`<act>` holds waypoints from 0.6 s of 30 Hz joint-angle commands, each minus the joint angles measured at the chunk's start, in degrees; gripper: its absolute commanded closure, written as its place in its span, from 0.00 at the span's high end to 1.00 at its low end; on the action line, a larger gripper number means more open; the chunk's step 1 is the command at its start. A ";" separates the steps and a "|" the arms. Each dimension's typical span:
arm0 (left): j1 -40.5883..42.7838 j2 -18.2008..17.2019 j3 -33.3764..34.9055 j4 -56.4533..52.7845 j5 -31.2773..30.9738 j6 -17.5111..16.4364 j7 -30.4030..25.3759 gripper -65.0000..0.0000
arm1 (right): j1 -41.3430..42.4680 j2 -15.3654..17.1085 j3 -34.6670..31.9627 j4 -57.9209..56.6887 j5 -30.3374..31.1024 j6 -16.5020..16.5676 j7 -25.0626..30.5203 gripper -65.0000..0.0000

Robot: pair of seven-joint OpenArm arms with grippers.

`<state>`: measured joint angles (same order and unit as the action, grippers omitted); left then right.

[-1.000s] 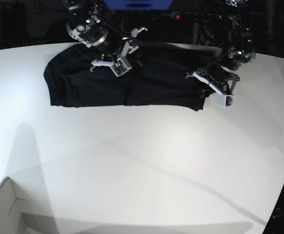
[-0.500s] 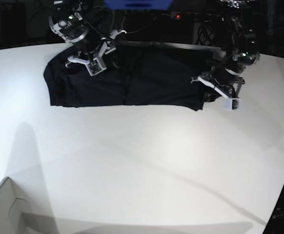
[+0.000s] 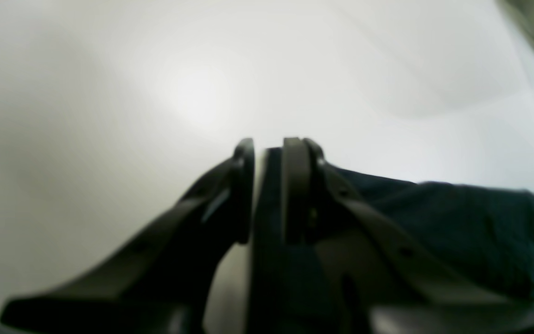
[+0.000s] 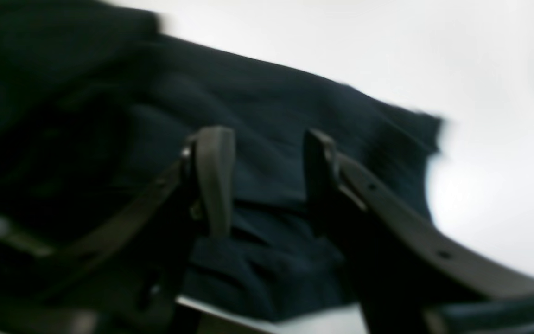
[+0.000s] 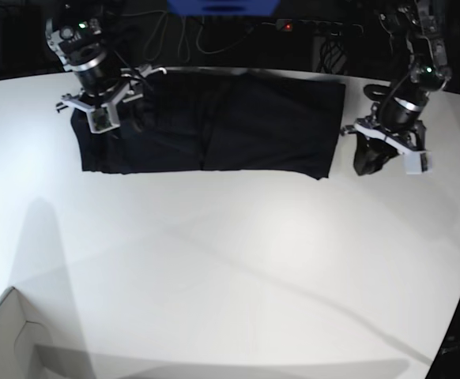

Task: Layout the t-shirt on the table in an organized manner, then fold the t-shirt properly
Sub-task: 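Lay the folded end down and open both grippers, withdrawing them, then move the right gripper to the strip's end and pinch it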

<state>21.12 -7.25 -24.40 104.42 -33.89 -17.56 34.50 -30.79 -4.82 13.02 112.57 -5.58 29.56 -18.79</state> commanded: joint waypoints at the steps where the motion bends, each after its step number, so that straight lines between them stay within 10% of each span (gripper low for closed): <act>1: 0.19 -0.36 -1.66 0.85 -1.50 -0.42 -1.23 0.17 | 1.03 -0.76 1.97 0.70 0.79 -0.24 1.60 0.46; 7: 1.86 -0.01 -8.87 0.85 -2.29 -5.87 -1.14 0.19 | 4.98 -2.87 11.03 -3.34 0.79 0.11 1.60 0.70; 18: 2.22 0.17 -14.50 -1.78 -2.29 -8.33 -1.05 0.19 | 11.05 -2.78 14.81 -16.62 0.79 0.11 1.60 0.70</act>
<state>23.20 -6.59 -38.41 101.86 -35.27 -25.54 34.68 -19.88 -7.77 27.70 94.98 -5.50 29.91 -18.17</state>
